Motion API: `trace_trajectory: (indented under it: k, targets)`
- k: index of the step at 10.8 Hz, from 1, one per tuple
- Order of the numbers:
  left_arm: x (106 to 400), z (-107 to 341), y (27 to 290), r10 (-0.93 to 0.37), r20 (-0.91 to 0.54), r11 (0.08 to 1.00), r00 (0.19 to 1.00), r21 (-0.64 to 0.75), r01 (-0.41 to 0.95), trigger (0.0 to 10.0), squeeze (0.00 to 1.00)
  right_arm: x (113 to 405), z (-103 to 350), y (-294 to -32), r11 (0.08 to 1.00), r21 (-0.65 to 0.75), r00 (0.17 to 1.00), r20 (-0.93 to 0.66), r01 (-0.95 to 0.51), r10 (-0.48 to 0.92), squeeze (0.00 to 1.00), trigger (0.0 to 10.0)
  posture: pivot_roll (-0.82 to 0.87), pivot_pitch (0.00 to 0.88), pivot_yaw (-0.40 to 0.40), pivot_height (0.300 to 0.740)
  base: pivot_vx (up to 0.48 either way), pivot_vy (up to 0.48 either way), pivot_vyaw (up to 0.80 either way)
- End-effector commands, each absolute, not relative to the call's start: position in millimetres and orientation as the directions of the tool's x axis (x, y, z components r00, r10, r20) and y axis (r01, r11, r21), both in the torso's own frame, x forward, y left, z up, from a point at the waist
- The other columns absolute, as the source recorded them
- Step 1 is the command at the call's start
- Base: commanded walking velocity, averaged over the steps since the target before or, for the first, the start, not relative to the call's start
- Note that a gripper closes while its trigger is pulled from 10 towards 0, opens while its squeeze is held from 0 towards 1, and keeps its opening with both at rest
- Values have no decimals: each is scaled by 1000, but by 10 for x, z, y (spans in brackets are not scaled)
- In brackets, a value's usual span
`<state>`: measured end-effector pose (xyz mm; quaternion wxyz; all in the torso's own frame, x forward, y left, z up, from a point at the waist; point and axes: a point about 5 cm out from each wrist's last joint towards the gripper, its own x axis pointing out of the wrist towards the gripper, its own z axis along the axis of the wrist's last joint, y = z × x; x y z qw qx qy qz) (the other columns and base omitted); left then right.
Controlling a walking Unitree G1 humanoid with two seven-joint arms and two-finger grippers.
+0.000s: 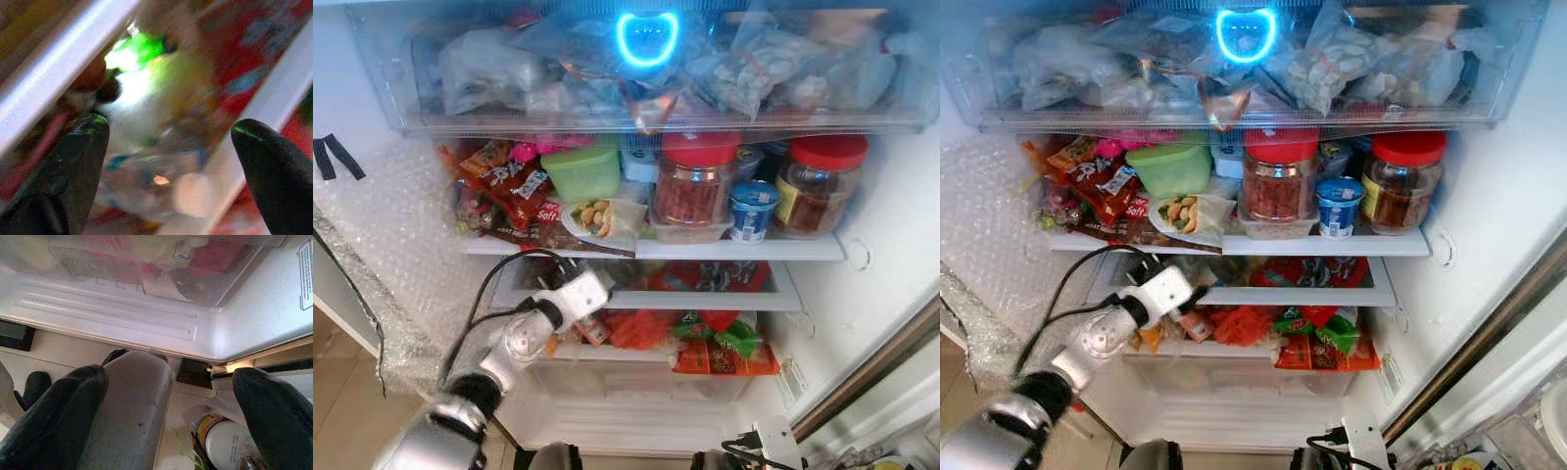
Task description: Restocking fridge
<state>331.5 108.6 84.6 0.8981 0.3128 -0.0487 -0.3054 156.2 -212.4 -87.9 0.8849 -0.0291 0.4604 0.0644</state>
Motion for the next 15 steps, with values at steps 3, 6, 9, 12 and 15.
trace_trajectory:
  k: [3,6,9,12,15]
  targets:
    - [3058,820,859,-760,-119,511,639,498,701,10000,0,1293,-1007,-2066,990,21,456,-886,-142,84,0,10000,-49,0,54,636,0,0,0]
    - [3028,780,878,-767,-183,538,616,341,771,10000,0,1304,-1003,-2075,990,19,455,-887,-143,83,0,10000,-50,0,53,636,0,0,0]
    - [2939,831,1221,-585,-85,767,807,266,584,10000,0,1305,-1000,-2092,992,15,462,-884,-126,72,0,10000,-69,0,59,636,0,0,0]
    - [2508,731,1595,-449,-127,859,884,212,467,10000,0,1298,-995,-2134,991,4,454,-889,-136,66,0,10000,-39,0,38,636,0,0,0]
    - [2289,719,1877,-105,-66,964,992,238,118,10000,0,1313,-982,-2168,990,-8,460,-886,-144,60,0,10000,-40,0,23,636,0,0,0]
